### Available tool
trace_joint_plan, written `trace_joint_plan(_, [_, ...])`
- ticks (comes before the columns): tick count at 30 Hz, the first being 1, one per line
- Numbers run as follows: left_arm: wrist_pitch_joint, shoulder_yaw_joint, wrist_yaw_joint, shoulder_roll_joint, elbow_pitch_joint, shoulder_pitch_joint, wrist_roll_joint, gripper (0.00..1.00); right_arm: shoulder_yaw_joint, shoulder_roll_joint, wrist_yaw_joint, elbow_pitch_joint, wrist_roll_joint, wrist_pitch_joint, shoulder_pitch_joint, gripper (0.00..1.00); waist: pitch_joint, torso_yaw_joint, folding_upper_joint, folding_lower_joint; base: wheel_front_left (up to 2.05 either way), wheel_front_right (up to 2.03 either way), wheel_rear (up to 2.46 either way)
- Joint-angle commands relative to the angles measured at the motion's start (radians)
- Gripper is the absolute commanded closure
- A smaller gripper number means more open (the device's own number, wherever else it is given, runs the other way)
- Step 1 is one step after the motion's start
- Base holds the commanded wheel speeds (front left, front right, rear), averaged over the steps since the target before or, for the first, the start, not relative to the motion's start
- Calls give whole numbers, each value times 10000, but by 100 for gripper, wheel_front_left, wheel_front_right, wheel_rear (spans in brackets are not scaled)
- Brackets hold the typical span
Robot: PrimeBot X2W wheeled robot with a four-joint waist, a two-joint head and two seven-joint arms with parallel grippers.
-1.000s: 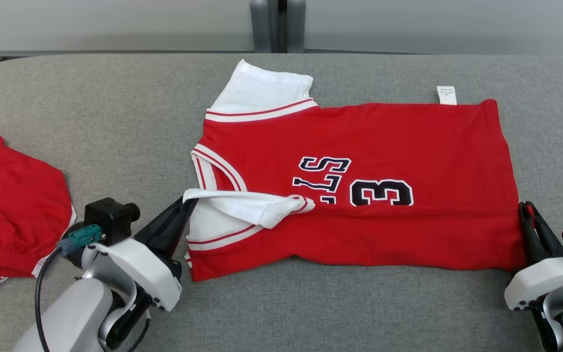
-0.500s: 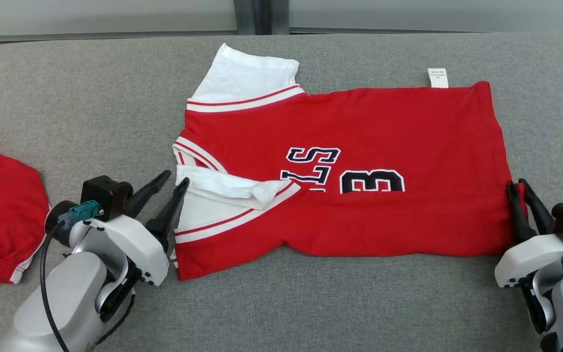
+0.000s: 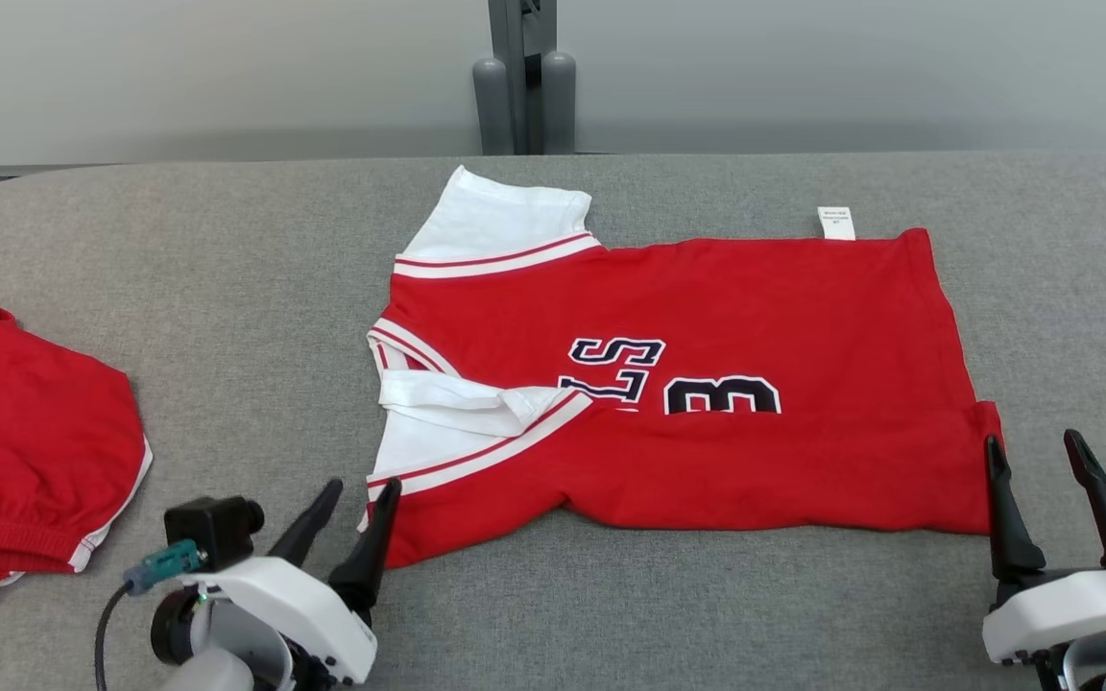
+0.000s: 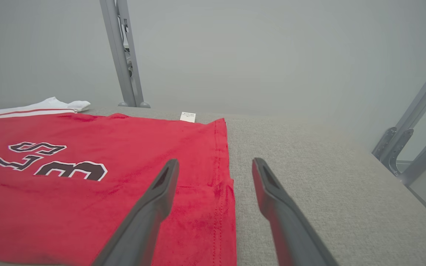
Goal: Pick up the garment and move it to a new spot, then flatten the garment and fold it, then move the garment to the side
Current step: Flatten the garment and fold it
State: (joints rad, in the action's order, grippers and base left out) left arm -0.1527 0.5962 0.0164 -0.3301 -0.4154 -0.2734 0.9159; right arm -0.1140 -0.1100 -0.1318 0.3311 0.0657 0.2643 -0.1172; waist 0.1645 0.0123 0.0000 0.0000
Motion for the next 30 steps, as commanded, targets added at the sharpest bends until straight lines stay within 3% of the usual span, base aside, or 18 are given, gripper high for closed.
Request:
trace_joint_plan(1, [301,-14,-387,31,306,446,194,0,-56,29,21,-143,92,12,289,0,-169,52,0,0,0,0,0])
trace_joint_plan(10, [1462,178,-1476,8,1050,1316,596,0,48,146,21,-330,105,12,645,0,-411,20,0,0,0,0,0])
trace_joint_plan(15, [1701,226,-1526,95,756,1070,693,0,222,5,21,-93,151,12,795,0,-492,53,0,0,0,0,0])
trace_joint_plan(23, [1721,297,-1032,477,36,595,870,0,292,-173,21,911,583,11,687,0,-458,113,0,0,0,0,0])
trace_joint_plan(24, [1637,305,-985,501,-68,519,815,55,279,-172,21,1094,659,12,633,0,-448,122,0,0,0,0,0])
trace_joint_plan(25, [1521,336,-872,555,-270,413,749,100,204,-127,21,1598,957,11,491,0,-441,134,0,0,0,0,0])
trace_joint_plan(30, [1287,399,-642,561,-546,222,602,100,159,-242,19,2908,1666,11,-83,0,-439,209,0,0,0,0,0])
